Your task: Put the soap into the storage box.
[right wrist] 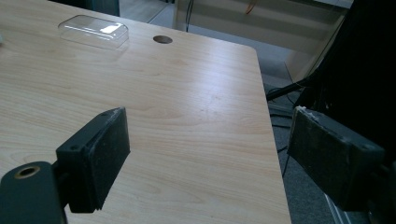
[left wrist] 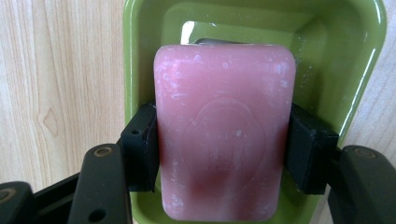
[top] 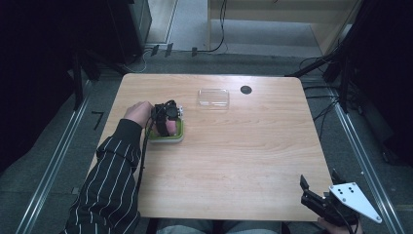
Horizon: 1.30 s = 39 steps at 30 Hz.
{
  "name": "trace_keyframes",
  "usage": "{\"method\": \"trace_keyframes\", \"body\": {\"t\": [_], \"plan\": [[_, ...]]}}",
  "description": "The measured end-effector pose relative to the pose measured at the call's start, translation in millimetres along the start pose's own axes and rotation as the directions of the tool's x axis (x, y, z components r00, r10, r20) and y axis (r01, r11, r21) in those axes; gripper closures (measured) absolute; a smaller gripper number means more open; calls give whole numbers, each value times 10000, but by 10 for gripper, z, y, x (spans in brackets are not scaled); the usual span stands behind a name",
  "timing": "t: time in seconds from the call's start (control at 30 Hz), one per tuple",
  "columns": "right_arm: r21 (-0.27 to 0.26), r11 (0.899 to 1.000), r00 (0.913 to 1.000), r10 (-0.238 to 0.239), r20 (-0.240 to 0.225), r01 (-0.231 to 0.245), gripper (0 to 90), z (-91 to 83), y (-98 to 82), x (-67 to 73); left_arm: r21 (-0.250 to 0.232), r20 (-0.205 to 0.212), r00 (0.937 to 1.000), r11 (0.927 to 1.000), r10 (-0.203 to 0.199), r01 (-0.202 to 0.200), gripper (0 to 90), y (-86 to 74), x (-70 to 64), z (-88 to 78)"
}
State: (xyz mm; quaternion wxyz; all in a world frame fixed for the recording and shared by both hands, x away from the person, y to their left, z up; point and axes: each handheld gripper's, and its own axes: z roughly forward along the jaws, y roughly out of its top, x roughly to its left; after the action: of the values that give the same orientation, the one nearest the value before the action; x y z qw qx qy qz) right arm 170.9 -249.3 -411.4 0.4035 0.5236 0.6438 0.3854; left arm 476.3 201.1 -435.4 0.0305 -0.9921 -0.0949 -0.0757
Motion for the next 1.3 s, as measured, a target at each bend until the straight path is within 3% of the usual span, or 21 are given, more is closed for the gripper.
{"method": "trace_keyframes", "body": {"t": [0.47,0.57,0.73,0.87,1.07,1.3], "plan": [[-18,10000,10000,17,-16,-17,137,3,1,2,-36,37,10000,10000,-38,38,358,-12,4,-58],[-4,10000,10000,21,-19,-21,137,5,3,4,-105,-79,10000,9999,-59,59,263,-20,-1,-101],[-33,10000,10000,-18,-15,18,137,8,5,6,-104,-172,9995,9996,-260,258,239,-47,-4,-127],[-27,10000,10000,-38,-28,38,137,12,7,7,-66,-292,9981,9985,-549,547,154,-70,-11,-167],[-40,10000,10000,-24,-45,24,137,14,8,9,-47,191,9936,9938,-1111,1112,64,-80,-17,-207],[-66,10000,10000,-31,-62,31,137,17,12,13,-39,391,9894,9901,-1398,1401,18,-75,-74,-274]]}}
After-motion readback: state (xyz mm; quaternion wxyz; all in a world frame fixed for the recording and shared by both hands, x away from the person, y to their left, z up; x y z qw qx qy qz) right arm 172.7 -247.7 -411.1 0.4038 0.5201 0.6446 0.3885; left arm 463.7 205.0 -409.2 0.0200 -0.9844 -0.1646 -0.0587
